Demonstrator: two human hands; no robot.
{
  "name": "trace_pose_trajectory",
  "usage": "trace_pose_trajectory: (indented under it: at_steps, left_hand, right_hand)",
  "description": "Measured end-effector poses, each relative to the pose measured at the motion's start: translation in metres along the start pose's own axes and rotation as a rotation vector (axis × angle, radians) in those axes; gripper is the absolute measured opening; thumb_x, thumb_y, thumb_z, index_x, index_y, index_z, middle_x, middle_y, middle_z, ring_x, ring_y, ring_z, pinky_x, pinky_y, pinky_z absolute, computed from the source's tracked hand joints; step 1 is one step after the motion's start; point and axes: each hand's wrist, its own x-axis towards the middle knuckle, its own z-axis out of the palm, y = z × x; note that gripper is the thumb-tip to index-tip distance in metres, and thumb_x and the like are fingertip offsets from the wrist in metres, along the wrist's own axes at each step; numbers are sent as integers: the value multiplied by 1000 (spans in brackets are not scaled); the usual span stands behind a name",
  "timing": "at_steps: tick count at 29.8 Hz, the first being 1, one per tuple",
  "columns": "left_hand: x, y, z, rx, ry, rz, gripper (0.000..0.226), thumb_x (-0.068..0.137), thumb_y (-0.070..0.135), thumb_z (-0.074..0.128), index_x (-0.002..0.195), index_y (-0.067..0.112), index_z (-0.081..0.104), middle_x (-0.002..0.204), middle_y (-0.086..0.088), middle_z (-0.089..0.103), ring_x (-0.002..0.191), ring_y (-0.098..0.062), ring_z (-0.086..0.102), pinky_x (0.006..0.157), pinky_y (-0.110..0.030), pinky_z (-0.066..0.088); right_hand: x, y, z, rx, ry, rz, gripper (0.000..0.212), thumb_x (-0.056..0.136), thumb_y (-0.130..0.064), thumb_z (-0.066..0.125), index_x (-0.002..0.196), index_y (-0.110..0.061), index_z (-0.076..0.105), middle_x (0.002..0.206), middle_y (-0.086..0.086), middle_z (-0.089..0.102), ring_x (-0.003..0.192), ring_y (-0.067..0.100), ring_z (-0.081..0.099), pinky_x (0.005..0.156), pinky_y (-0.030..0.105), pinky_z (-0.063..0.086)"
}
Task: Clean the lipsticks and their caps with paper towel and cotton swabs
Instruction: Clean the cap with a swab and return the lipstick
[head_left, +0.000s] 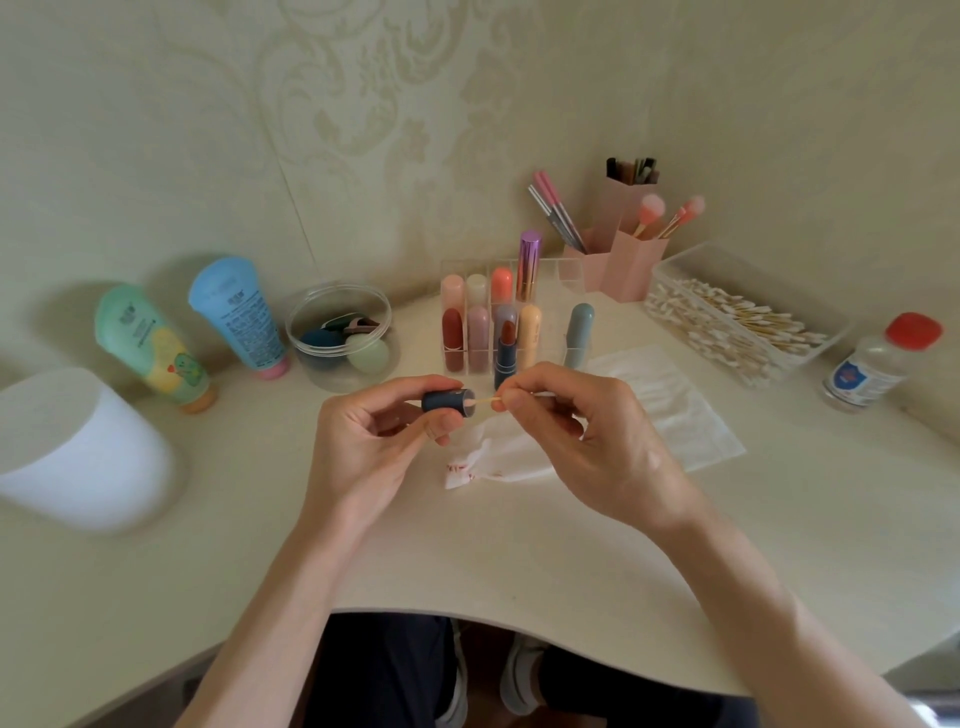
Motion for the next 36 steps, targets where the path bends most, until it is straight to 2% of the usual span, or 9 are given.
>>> trace_pose_trajectory:
  at_steps: [4, 7, 11, 16, 19, 22, 28, 30, 36]
  left_hand:
    - [0, -1, 0, 14, 9, -10, 24, 73, 13, 81, 97, 16, 79, 87, -4, 81, 64, -13, 65, 71, -20, 55]
    - [1, -2, 0, 17, 2, -10, 23, 75, 12, 81, 98, 12, 80, 87, -11, 79, 62, -17, 65, 71, -25, 57]
    - [0, -3, 0, 28, 0, -18, 22, 77, 13, 81, 99, 11, 80, 87, -13, 79, 63, -15, 66, 71, -24, 58]
    - [1, -3, -1, 68, -8, -31, 22, 78, 15, 82, 100, 10, 81, 89, -10, 80, 66, -14, 66, 72, -25, 58]
    - [0, -2, -1, 70, 6, -41, 24, 76, 17, 83, 99, 12, 81, 89, -10, 80, 69, -15, 68, 75, -25, 58]
    - [0, -1, 0, 47, 23, -55, 24, 75, 17, 83, 98, 13, 81, 90, -8, 80, 77, -22, 73, 80, -24, 59]
    - [-1, 3, 2, -15, 53, -52, 24, 73, 16, 82, 97, 14, 79, 92, -6, 81, 85, -20, 77, 82, -23, 58]
    - [-1, 4, 2, -21, 62, -44, 24, 73, 15, 82, 97, 15, 79, 92, -5, 81, 86, -19, 77, 82, -21, 57]
    - [0, 5, 1, -18, 67, -18, 28, 70, 11, 83, 97, 18, 79, 92, -3, 81, 88, -18, 78, 82, -21, 58]
  right_hand:
    - [-1, 0, 3, -30, 62, -2, 14, 105, -19, 62, 98, -16, 73, 63, -3, 48, 57, 13, 37, 57, 20, 31]
    - [-2, 0, 6, -88, 117, -25, 12, 105, -20, 64, 97, -16, 73, 62, -6, 46, 57, 15, 38, 58, 17, 31]
    - [-2, 0, 8, -241, 211, -96, 10, 104, -20, 67, 98, -16, 74, 61, -8, 43, 56, 17, 41, 57, 21, 33]
    - [-1, 2, 12, -386, 279, -194, 10, 101, -16, 68, 98, -11, 76, 65, -12, 39, 57, 11, 39, 54, 26, 39]
    - [-1, 5, 11, -411, 252, -228, 11, 101, -15, 66, 99, -10, 75, 69, -13, 41, 59, 9, 41, 54, 33, 45]
    - [-1, 6, 8, -412, 205, -245, 11, 101, -14, 66, 100, -10, 75, 73, -9, 51, 62, 9, 44, 57, 34, 48]
    - [0, 5, 4, -367, 120, -191, 8, 102, -13, 68, 100, -11, 76, 75, -13, 53, 64, 3, 45, 65, 13, 38]
    - [0, 4, 3, -303, 79, -138, 9, 101, -14, 69, 98, -12, 77, 71, -13, 56, 62, 5, 48, 63, 12, 37]
    - [-2, 2, 0, -63, -13, 27, 14, 103, -22, 67, 95, -20, 78, 68, 6, 63, 58, 19, 45, 56, 33, 39]
